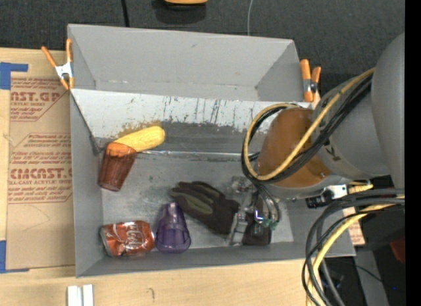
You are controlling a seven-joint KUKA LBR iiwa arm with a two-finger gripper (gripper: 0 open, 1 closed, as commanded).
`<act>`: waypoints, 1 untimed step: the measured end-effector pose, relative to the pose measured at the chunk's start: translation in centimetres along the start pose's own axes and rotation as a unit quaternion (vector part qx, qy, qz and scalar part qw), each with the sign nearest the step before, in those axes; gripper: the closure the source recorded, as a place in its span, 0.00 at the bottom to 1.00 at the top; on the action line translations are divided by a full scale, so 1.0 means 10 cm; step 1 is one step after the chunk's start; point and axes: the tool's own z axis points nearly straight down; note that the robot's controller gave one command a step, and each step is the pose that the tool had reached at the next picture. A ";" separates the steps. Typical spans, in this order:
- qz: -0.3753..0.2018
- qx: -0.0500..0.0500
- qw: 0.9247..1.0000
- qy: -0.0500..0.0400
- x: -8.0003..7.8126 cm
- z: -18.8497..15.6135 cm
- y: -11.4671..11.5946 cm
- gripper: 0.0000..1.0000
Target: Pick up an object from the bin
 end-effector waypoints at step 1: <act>0.036 0.000 0.999 -0.002 0.07 0.21 0.14 1.00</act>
Offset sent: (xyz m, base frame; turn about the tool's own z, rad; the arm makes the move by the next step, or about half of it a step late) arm 0.0000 0.0000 0.0000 0.0000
